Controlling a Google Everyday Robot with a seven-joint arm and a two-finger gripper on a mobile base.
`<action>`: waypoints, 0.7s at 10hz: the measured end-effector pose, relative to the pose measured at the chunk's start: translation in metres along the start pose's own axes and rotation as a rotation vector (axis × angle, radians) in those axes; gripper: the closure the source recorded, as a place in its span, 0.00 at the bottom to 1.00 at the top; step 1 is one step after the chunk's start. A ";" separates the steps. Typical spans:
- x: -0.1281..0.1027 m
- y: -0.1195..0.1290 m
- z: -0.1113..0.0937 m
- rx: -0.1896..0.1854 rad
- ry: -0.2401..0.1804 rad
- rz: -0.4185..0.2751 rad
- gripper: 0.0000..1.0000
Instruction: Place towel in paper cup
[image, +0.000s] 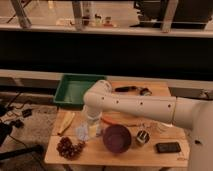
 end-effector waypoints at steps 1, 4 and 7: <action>0.001 0.000 0.000 0.000 0.000 0.002 0.20; 0.001 0.001 0.001 -0.002 -0.004 0.008 0.20; -0.003 -0.002 0.038 -0.028 -0.008 0.011 0.20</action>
